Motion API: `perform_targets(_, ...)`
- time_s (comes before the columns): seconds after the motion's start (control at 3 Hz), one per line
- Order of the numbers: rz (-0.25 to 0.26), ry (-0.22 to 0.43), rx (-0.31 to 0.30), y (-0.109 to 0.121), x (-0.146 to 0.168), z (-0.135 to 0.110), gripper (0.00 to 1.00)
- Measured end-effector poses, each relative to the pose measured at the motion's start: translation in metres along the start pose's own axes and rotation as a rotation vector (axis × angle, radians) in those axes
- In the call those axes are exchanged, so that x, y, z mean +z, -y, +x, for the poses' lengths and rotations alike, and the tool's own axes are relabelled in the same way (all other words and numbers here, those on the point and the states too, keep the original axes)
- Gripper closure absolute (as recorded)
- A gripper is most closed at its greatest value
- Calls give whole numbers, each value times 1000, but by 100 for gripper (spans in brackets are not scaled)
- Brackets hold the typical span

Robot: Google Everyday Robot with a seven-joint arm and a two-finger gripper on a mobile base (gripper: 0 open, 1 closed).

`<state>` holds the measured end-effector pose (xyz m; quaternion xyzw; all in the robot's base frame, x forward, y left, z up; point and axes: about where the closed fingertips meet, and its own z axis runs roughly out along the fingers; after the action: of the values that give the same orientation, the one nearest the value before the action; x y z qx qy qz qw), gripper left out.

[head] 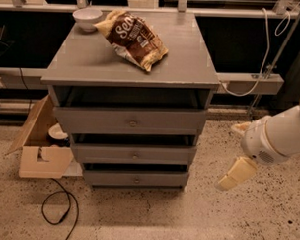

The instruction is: Open bottom drawer

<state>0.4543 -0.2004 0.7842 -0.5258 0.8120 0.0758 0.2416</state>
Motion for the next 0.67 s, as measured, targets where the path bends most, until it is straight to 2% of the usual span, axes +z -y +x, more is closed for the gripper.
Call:
perform_targets(0.33,-47,27,22,-2,24,15,0)
perform_targets(0.67,-134,144,-11,-17,115,44,0)
